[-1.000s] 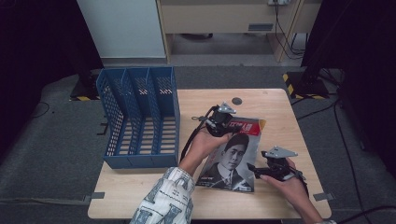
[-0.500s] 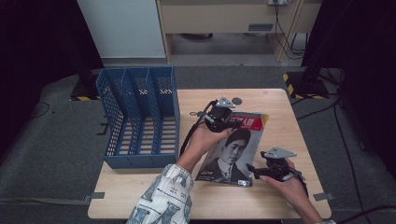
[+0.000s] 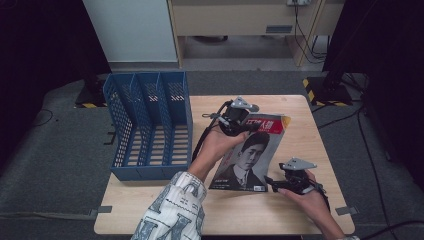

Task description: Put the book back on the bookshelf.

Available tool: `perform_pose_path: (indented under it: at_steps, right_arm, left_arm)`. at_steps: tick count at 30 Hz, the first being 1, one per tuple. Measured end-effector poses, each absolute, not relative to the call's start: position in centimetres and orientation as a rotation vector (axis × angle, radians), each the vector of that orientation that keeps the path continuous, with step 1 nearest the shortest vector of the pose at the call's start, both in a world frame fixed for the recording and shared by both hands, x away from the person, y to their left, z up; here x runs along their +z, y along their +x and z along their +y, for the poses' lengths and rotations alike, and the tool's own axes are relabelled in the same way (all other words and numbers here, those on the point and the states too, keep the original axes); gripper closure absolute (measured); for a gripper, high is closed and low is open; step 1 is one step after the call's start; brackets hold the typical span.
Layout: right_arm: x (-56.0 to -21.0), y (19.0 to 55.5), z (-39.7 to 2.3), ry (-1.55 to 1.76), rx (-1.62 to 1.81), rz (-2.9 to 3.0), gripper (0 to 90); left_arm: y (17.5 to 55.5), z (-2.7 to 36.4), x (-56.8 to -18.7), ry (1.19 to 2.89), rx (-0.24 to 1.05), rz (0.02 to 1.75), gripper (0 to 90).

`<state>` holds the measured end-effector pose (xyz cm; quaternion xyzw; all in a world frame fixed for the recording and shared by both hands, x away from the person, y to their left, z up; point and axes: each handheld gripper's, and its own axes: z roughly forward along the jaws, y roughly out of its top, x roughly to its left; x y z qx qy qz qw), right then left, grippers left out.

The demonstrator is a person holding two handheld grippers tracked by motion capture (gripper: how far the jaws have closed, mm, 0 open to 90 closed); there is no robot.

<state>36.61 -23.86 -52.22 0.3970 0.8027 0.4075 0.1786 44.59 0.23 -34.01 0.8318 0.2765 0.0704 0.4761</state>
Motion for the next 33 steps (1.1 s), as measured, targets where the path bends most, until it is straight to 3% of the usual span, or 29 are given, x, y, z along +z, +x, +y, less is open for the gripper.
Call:
perform_pose_path:
  at_steps: [19,33]
  right_arm:
    - [-52.8,36.9,-24.3,1.175,1.066,2.269,20.5]
    - [-53.0,36.9,-24.3,1.194,1.056,2.257,16.2]
  left_arm:
    - [44.6,1.1,-32.1,1.987,0.195,0.689,86.7]
    - [44.1,1.1,-30.3,1.967,0.217,0.708,86.7]
